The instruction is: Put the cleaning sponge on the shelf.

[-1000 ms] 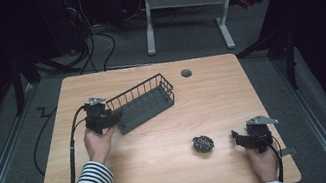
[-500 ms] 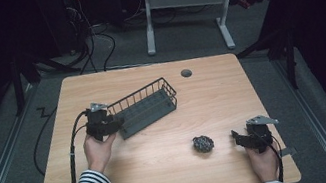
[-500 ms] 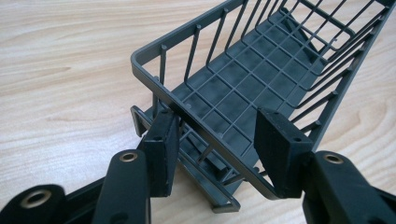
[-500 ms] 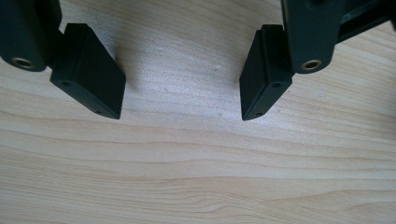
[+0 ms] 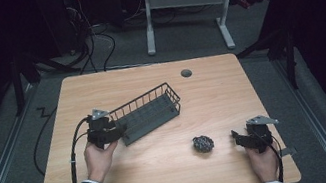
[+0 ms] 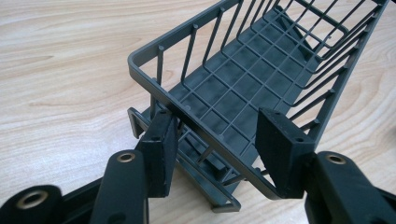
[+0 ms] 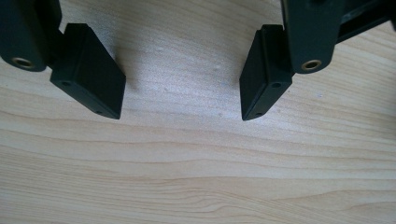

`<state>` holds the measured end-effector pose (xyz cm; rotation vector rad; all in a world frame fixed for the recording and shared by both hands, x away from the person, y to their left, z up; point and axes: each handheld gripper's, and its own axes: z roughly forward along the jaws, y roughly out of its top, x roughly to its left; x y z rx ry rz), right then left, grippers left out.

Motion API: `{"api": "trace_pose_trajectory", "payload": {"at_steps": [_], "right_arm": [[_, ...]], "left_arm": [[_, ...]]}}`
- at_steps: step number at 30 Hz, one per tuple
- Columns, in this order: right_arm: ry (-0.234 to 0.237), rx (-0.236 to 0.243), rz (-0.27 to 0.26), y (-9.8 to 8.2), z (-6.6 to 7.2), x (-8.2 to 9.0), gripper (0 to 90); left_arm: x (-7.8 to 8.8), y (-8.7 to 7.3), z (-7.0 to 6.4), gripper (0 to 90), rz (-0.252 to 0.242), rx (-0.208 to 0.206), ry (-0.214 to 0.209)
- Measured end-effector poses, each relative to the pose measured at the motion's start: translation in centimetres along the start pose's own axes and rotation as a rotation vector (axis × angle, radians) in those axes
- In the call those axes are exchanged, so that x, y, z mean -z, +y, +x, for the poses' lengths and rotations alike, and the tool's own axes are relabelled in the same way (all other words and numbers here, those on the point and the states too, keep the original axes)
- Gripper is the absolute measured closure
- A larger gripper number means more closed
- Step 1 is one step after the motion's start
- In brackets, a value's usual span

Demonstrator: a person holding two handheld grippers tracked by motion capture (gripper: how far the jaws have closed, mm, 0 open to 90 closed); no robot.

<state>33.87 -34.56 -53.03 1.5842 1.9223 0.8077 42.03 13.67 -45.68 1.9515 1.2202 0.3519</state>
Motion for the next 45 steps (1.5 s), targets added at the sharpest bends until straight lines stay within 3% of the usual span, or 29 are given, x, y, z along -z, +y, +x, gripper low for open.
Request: {"api": "trace_pose_trajectory", "payload": {"at_steps": [13,22,33,45], "right_arm": [[0.000,0.000,0.000,0.0,0.0,0.0,31.5],[0.000,0.000,0.000,0.0,0.0,0.0,31.4],[0.000,-0.001,0.000,0.0,0.0,0.0,31.4],[0.000,-0.001,0.001,0.0,0.0,0.0,31.3]], "left_arm": [[0.8,-1.0,-0.8,49.5,0.001,0.008,-0.038],[1.1,-1.5,-1.1,49.1,-0.004,0.015,-0.038],[1.5,-1.2,-0.9,35.5,-0.009,0.027,-0.012],[3.7,-1.3,-0.1,26.6,-0.074,0.019,0.003]]}}
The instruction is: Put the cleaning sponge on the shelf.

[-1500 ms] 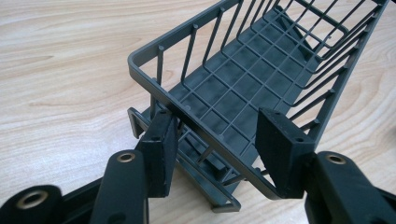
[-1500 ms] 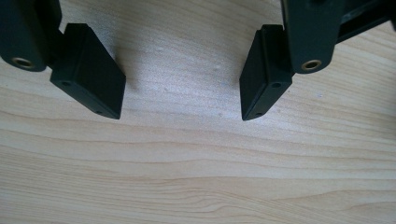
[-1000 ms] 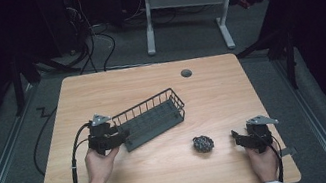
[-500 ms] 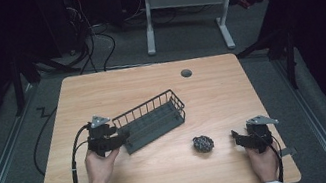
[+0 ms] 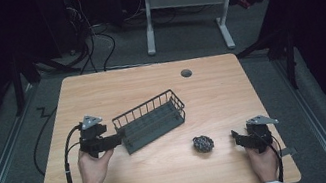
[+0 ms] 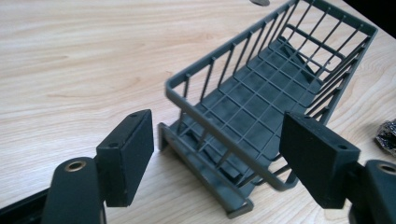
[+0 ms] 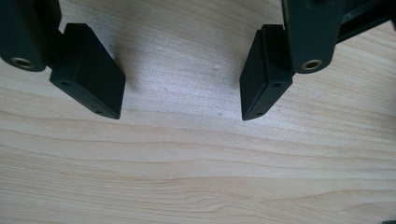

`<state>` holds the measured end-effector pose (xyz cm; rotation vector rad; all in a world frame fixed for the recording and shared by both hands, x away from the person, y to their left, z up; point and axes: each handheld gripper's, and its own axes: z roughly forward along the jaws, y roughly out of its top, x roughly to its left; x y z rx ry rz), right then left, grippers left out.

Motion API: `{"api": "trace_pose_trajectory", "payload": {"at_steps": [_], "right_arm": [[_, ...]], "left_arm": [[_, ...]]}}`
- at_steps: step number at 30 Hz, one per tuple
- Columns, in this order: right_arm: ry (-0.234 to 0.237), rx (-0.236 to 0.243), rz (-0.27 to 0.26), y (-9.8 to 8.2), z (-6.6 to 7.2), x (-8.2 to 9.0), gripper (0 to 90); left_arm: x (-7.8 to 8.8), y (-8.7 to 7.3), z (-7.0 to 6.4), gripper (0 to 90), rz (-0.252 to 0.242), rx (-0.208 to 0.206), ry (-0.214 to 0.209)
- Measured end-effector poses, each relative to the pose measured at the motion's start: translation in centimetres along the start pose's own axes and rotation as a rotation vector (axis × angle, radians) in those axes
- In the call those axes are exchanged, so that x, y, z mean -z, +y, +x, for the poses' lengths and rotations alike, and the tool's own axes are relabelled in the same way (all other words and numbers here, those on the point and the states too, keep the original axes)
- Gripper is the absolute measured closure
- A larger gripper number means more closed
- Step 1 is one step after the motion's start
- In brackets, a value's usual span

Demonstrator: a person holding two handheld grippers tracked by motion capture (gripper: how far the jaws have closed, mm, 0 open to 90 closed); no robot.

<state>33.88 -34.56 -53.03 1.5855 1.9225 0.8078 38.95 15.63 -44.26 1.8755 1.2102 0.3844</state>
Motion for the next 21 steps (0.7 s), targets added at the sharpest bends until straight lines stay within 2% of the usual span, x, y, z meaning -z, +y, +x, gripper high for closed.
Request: {"api": "trace_pose_trajectory", "payload": {"at_steps": [5,12,15,21], "right_arm": [[0.000,0.000,0.000,0.0,0.0,0.0,31.3],[0.002,0.005,-0.001,0.0,0.0,0.0,31.1],[0.002,0.005,-0.001,0.0,0.0,0.0,31.2],[0.002,0.005,-0.001,0.0,0.0,0.0,31.1]], "left_arm": [[1.3,-0.8,1.1,26.1,-0.032,0.006,0.017],[3.0,-2.4,2.7,25.5,-0.072,0.044,0.029],[3.4,-3.2,3.4,25.2,-0.062,0.054,0.044],[3.8,-5.1,4.8,24.9,-0.065,0.101,0.059]]}}
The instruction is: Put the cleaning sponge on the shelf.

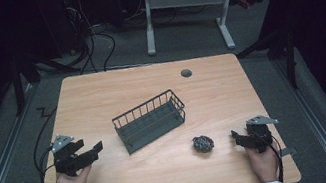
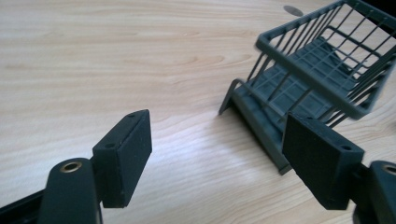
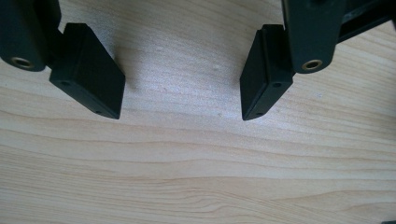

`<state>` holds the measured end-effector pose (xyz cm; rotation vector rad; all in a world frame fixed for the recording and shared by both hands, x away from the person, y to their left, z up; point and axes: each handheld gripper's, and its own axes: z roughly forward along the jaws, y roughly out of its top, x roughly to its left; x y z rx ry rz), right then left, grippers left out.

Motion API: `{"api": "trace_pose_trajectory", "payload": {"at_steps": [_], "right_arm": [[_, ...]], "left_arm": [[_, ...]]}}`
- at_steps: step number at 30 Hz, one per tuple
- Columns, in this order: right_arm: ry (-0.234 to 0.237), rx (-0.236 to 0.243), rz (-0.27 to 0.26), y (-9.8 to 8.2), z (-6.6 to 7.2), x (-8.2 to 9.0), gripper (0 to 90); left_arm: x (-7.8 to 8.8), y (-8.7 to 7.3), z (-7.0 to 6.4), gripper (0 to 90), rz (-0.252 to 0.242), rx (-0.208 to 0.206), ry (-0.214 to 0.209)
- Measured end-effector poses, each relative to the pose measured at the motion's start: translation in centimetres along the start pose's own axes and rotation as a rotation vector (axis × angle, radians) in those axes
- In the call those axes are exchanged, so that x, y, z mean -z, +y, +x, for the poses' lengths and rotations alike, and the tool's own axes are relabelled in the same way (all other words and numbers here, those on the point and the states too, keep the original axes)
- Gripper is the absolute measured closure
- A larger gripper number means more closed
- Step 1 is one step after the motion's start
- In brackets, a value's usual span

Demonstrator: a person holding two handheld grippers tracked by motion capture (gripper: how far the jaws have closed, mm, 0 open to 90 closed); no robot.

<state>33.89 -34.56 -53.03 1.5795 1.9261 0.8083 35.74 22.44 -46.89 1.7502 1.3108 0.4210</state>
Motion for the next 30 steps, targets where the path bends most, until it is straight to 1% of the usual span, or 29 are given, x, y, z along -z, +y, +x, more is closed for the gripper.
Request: {"api": "trace_pose_trajectory", "payload": {"at_steps": [5,6,7,10,12,13,14,16,19,20,21,22,23,24,27,28,30], "right_arm": [[0.000,0.000,0.000,0.0,0.0,0.0,31.1],[0.000,0.000,0.000,0.0,0.0,0.0,31.1],[0.000,0.000,0.000,0.0,0.0,0.0,31.1],[0.000,0.000,0.000,0.0,0.0,0.0,31.1],[-0.001,0.000,0.002,0.0,0.0,0.0,31.1],[-0.001,0.000,0.001,0.0,0.0,0.0,31.1],[-0.001,0.000,0.001,0.0,0.0,0.0,31.1],[-0.001,-0.001,0.001,0.0,0.0,0.0,31.1],[0.000,-0.001,0.001,0.0,0.0,0.0,31.0],[0.000,-0.001,0.001,0.0,0.0,0.0,31.0],[0.000,0.000,0.000,0.0,0.0,0.0,31.0],[0.000,0.000,0.000,0.0,0.0,0.0,31.1],[0.000,0.000,0.000,0.0,0.0,0.0,31.0],[-0.001,0.000,0.002,0.0,0.0,0.0,31.0],[0.000,-0.001,0.001,0.0,0.0,0.0,31.0],[0.000,0.000,0.000,0.0,0.0,0.0,31.1],[0.000,0.000,0.000,0.0,0.0,0.0,31.1]], "left_arm": [[-0.1,-1.3,0.9,24.2,0.016,0.018,0.018],[-0.1,-1.3,0.9,24.2,0.016,0.018,0.018],[-0.1,-1.7,1.0,24.2,0.013,0.020,0.025],[-0.1,-2.2,1.1,24.7,0.009,0.016,0.037],[-0.3,-2.6,1.2,24.8,0.019,0.016,0.043],[-0.5,-2.7,1.2,24.8,0.024,0.010,0.050],[-0.7,-3.1,1.3,24.9,0.040,0.003,0.068],[-1.0,-3.5,1.5,25.1,0.047,0.010,0.076],[-1.6,-4.0,1.9,25.8,0.059,0.009,0.099],[-1.6,-4.0,1.9,25.9,0.059,0.009,0.099],[-2.0,-4.3,2.1,26.0,0.075,0.005,0.113],[-2.0,-4.3,2.1,26.1,0.075,0.005,0.113],[-2.3,-4.4,2.2,26.2,0.090,-0.009,0.138],[-2.5,-4.5,2.2,26.3,0.091,-0.011,0.147],[-2.7,-4.6,2.2,26.4,0.093,-0.013,0.153],[-2.9,-4.7,2.2,26.4,0.096,-0.019,0.164],[-3.1,-4.7,2.2,26.4,0.095,-0.016,0.166]]}}
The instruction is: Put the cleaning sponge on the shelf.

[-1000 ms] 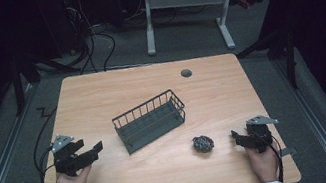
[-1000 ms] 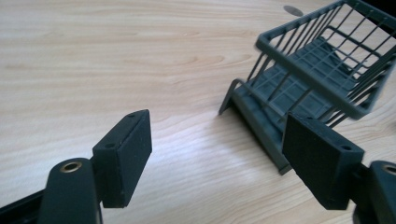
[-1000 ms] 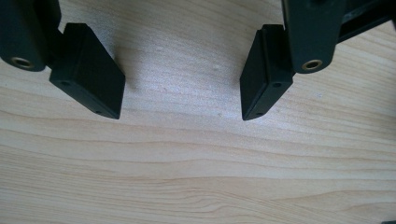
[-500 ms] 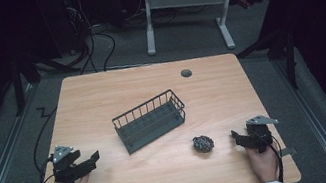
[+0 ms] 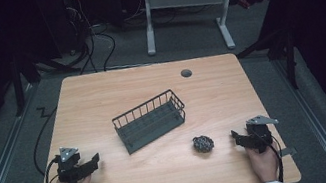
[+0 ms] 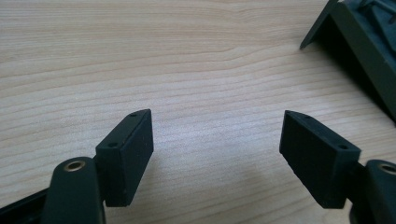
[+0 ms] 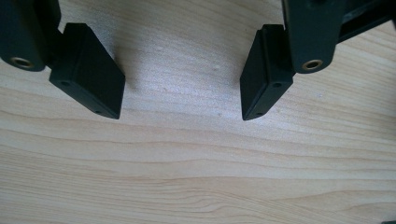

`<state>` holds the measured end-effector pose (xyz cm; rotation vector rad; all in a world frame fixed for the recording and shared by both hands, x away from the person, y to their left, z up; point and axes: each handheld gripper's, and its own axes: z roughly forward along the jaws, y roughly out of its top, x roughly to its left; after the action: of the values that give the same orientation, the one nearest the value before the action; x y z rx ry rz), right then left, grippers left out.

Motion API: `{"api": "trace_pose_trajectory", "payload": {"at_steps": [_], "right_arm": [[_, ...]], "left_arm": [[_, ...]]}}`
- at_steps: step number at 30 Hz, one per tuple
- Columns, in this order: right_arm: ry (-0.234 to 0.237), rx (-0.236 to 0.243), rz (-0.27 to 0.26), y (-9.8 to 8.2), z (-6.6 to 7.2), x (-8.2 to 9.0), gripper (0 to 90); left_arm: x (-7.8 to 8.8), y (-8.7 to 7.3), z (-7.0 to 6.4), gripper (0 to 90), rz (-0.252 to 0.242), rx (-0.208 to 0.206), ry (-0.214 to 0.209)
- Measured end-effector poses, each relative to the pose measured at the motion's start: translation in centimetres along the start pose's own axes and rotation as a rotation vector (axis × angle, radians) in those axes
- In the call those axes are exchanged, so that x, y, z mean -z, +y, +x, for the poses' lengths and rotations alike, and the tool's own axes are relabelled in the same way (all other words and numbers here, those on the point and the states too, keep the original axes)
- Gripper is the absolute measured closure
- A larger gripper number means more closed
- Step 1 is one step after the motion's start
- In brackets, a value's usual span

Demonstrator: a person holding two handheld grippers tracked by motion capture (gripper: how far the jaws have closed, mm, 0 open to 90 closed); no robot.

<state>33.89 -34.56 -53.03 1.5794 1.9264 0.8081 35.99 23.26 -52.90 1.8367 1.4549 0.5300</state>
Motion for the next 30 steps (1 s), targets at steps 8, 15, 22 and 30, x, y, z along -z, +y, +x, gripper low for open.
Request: {"api": "trace_pose_trajectory", "payload": {"at_steps": [8,15,22,30], "right_arm": [[-0.001,-0.003,0.004,0.0,0.0,0.0,31.0],[0.005,-0.002,0.002,0.0,0.0,0.0,29.8],[0.018,0.018,0.005,0.0,0.1,-0.1,28.0],[0.042,0.018,0.039,0.3,0.2,0.6,28.1]], "left_arm": [[-1.4,0.0,-0.8,26.3,0.018,-0.072,0.063],[-1.4,0.0,-0.9,25.9,0.021,-0.079,0.067],[-1.4,0.0,-0.9,25.7,0.020,-0.073,0.065],[-1.5,0.0,-1.0,24.9,0.022,-0.078,0.068]]}}
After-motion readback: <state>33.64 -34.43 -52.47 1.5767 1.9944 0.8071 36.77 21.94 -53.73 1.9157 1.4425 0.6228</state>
